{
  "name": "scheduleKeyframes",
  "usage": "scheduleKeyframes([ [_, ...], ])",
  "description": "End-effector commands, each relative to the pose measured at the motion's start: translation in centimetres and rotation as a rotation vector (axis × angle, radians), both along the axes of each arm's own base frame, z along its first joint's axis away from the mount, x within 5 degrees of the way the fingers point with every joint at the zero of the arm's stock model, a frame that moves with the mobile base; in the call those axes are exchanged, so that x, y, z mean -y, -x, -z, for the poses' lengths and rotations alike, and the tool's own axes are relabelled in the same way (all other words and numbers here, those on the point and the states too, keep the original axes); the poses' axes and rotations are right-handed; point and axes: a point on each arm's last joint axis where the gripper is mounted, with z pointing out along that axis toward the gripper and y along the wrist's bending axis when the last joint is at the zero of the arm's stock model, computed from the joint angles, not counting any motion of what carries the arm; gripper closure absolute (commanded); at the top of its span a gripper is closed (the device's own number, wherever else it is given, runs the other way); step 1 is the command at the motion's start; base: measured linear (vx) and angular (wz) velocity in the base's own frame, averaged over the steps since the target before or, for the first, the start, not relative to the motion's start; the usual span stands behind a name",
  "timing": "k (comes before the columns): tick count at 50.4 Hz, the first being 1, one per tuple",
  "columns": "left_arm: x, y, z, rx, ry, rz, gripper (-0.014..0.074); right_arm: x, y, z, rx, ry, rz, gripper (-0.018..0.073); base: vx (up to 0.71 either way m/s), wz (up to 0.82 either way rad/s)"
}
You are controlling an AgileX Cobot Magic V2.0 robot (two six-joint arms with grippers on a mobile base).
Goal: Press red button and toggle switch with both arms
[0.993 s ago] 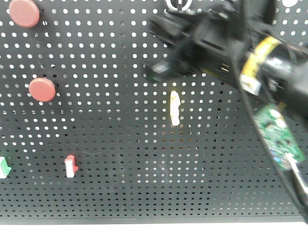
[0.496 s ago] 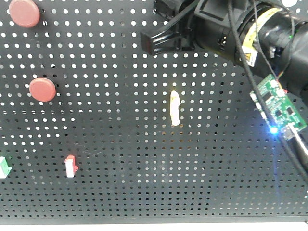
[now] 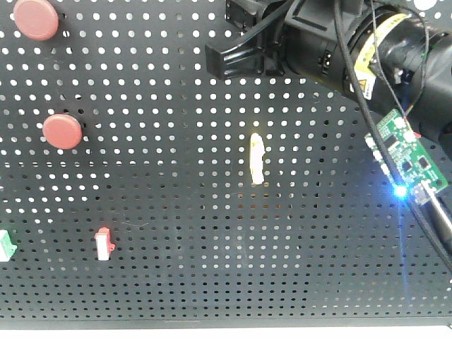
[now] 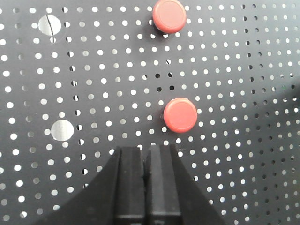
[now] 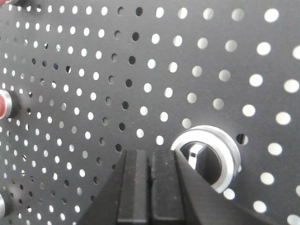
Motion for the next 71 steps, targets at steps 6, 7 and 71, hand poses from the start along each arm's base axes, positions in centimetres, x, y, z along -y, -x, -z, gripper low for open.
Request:
scheduleKeyframes([
  [6, 0.2, 0.4, -0.9, 0.033, 0.023, 0.041, 0.0596, 1.3, 0.9, -1.6, 0.015, -0.023, 0.044, 0.0563, 0.00, 0.00],
  [7, 0.2, 0.4, -0.9, 0.033, 0.023, 0.041, 0.0596, 1.3, 0.9, -1.6, 0.013, -0.022, 0.046, 0.0563, 0.00, 0.00],
  [71, 0.2, 0.4, -0.9, 0.034, 0.023, 0.043, 0.0596, 4.7, 5.7, -2.9, 0.147, 0.027, 0.060, 0.0563, 0.00, 0.00],
])
